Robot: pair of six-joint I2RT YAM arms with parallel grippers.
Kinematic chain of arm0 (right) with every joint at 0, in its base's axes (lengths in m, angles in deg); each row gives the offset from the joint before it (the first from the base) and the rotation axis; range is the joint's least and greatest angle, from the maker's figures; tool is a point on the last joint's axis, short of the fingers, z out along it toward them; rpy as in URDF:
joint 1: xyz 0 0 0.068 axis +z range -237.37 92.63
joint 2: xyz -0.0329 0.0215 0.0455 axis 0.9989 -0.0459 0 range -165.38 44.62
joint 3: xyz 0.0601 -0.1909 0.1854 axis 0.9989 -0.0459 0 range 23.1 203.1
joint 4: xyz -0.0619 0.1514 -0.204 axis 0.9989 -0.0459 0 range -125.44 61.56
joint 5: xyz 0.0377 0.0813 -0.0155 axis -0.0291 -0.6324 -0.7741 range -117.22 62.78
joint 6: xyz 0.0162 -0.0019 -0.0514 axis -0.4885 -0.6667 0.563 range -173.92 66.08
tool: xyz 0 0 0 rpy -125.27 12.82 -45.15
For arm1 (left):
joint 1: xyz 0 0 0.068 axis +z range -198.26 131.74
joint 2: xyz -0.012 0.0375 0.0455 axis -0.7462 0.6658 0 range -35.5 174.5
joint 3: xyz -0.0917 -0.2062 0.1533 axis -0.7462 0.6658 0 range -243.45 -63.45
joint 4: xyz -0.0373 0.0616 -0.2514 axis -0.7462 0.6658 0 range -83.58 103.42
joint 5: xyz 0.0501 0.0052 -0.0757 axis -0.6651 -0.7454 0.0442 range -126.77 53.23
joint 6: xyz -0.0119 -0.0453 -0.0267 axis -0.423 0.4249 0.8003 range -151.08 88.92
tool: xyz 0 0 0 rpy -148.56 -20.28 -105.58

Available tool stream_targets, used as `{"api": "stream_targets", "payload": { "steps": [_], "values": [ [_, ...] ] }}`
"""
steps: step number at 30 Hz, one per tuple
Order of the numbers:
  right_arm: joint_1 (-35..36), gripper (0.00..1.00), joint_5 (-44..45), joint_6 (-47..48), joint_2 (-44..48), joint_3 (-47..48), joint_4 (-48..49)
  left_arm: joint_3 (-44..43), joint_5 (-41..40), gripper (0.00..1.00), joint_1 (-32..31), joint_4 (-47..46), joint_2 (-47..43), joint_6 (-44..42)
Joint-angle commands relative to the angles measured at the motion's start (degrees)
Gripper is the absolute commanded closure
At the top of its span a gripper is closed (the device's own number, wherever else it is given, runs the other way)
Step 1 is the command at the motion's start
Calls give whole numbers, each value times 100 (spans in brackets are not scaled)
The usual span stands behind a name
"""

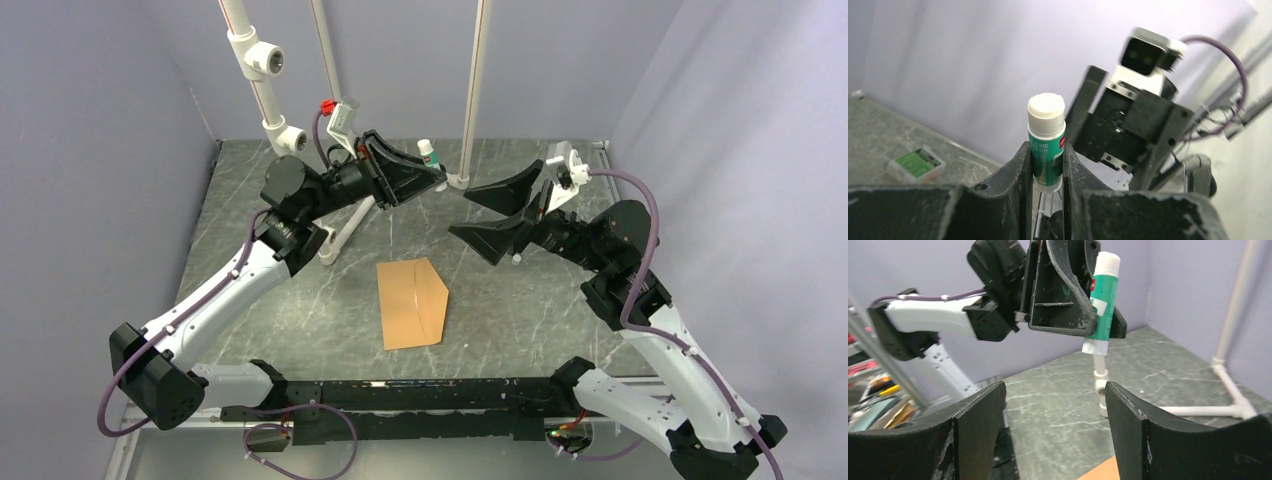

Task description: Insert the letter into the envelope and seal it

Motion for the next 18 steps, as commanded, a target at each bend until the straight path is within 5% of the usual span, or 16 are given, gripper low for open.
{"api": "stream_targets", "payload": {
  "steps": [1,11,18],
  "values": [
    [263,23,1580,673,49,-175,176,38,-1194,98,-5,515,-76,444],
    [855,23,2866,994,-847,824,-971,-11,-1207,97,-5,758,15,369],
    [940,37,3086,837,-1128,1058,-876,11,-1143,98,-3,820,-3,231]
  ]
}}
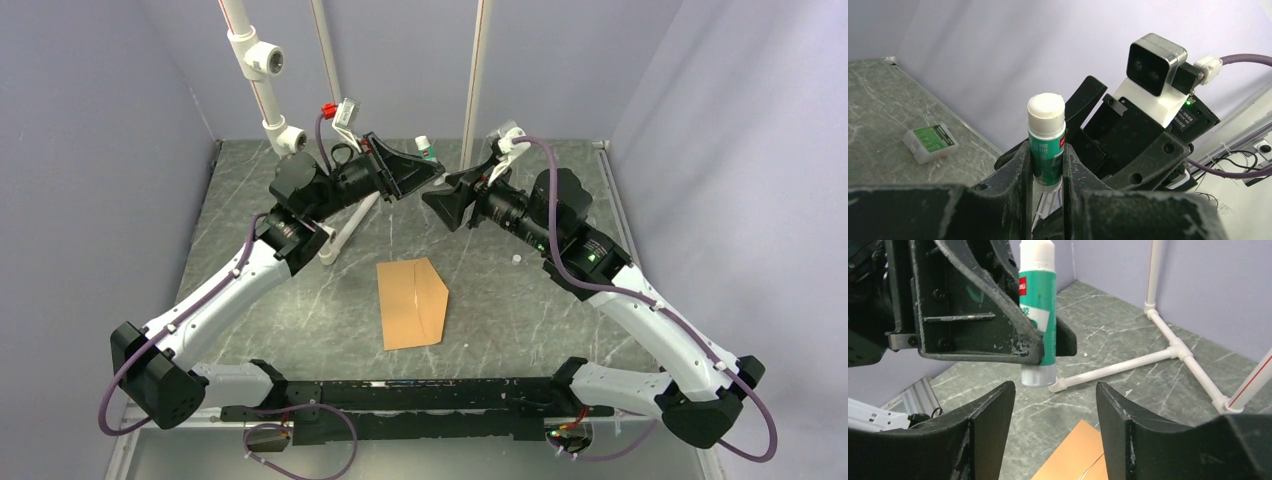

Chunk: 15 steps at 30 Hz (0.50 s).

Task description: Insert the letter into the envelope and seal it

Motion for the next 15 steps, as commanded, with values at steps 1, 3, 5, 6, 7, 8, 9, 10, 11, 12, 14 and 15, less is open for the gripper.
{"api": "stream_targets", "payload": {
  "steps": [1,3,5,6,7,8,9,10,11,12,14,15],
  "values": [
    [24,39,263,-63,25,316,305,-32,-16,98,-5,-103,-35,-156],
    [18,40,230,-191,65,244,449,-24,-5,98,-5,-90,-38,-232],
    [21,42,247,-298,65,208,508,-41,23,97,-5,-42,-33,-294],
    [20,43,254,-364,62,194,519,-59,53,98,-5,-40,-29,-324],
    [24,45,248,-393,59,189,540,-67,91,98,-5,-52,-15,-339],
    [20,46,239,-431,55,189,557,-65,126,98,-5,-65,-12,-340],
    [20,48,223,-459,55,189,580,-67,148,98,-5,-79,-4,-340],
    [21,52,205,-496,48,193,597,-54,183,98,-5,-112,4,-335],
    [24,57,213,-530,25,222,581,-34,221,98,-5,-164,6,-332],
    [20,60,219,-568,4,254,537,-21,263,97,-5,-214,6,-325],
    [20,72,125,-612,0,283,504,-3,403,98,-5,-334,15,-340],
    [20,79,-28,-640,-10,292,510,18,575,98,-5,-456,15,-392]
  ]
}}
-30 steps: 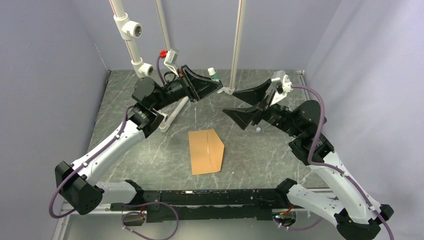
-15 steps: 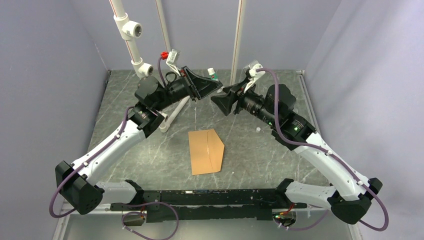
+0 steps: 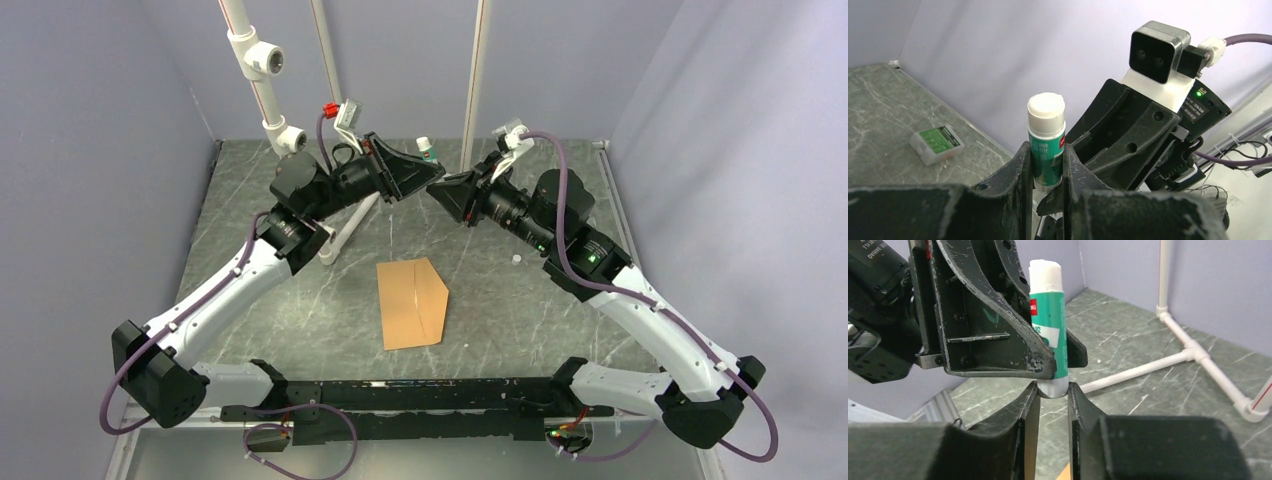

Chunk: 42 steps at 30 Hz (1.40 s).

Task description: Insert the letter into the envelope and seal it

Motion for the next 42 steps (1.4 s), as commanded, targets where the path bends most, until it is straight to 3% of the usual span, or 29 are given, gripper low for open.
{"api": "stream_targets", "payload": {
  "steps": [1,3,10,17,21,25,28,31,35,42],
  "values": [
    [-4,87,-261,-189,34,261,299,18,655,98,-5,-570,-7,-254],
    [-9,100,-681,-240,64,308,319,-16,1234,98,-5,-747,-18,-592],
    [-13,100,-3244,-642,395,110,1074,-29,2506,98,-5,-777,-200,-1201],
    [-31,100,-4339,-789,426,-68,1314,-61,3136,97,-5,-1712,-51,-513],
    [-31,97,-3574,-502,408,34,625,-84,2948,97,-5,-1674,-73,-476],
    [-31,51,-2625,-63,430,111,-190,-52,2264,97,-5,-1154,-274,-777],
    [-31,40,-2263,113,460,69,-451,-49,1456,98,-5,-604,-440,-913],
    [-22,36,-1752,72,469,-13,-437,-5,978,98,-5,-429,-524,-813],
    [-22,32,-997,-69,435,-100,-132,-120,1000,98,-5,-297,-416,-581],
    [-22,31,-1256,-408,251,-71,994,-69,1097,98,-5,-484,-353,-404]
  ]
}}
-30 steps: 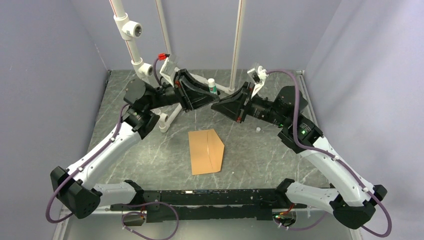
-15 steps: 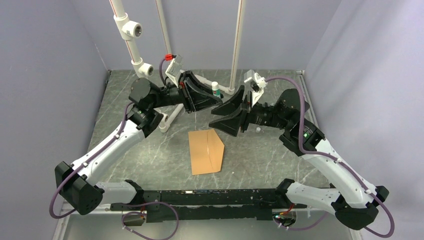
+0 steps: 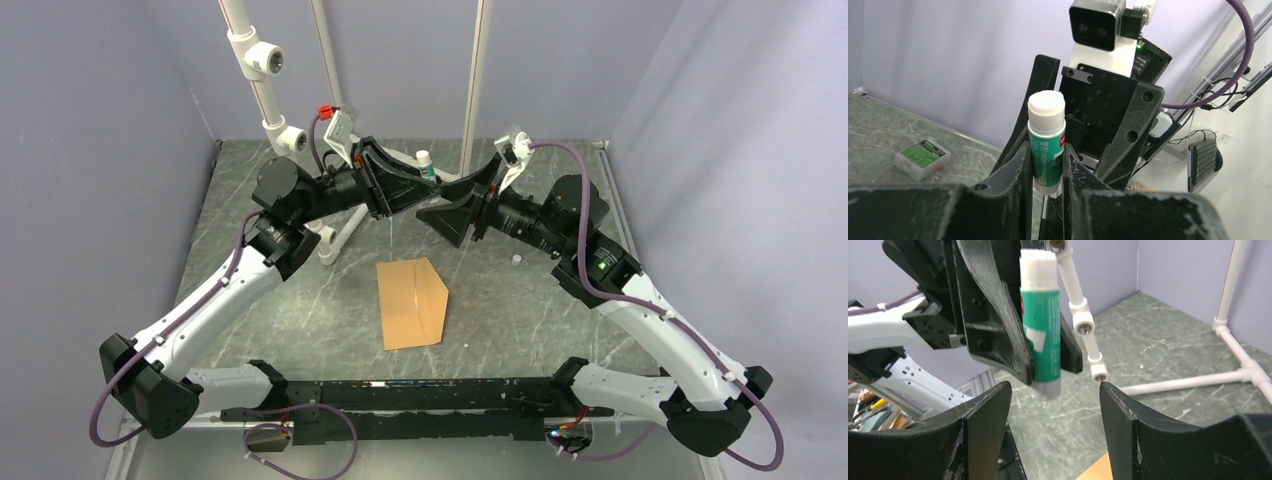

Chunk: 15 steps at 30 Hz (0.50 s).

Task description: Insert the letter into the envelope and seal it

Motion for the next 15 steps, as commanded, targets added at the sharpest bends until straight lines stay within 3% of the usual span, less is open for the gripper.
{"api": "stream_targets", "payload": {
  "steps": [1,3,5,8,9,15],
  "values": [
    [-6,32,-33,-243,-98,86,1054,-56,-83,98,-15,-186,-55,141],
    [-6,35,-10,-300,-160,129,1084,-29,-72,98,-16,-234,-68,150],
    [-6,45,72,-358,-209,163,1071,-43,-18,98,-15,-247,-74,156],
    [-7,93,43,-485,-146,84,1184,9,159,97,-15,-350,-104,182],
    [-14,100,5,-556,-70,3,1306,24,267,97,-12,-347,-117,142],
    [-102,100,-1228,-517,238,-109,1640,23,1249,98,-16,-474,-219,-68]
  ]
}}
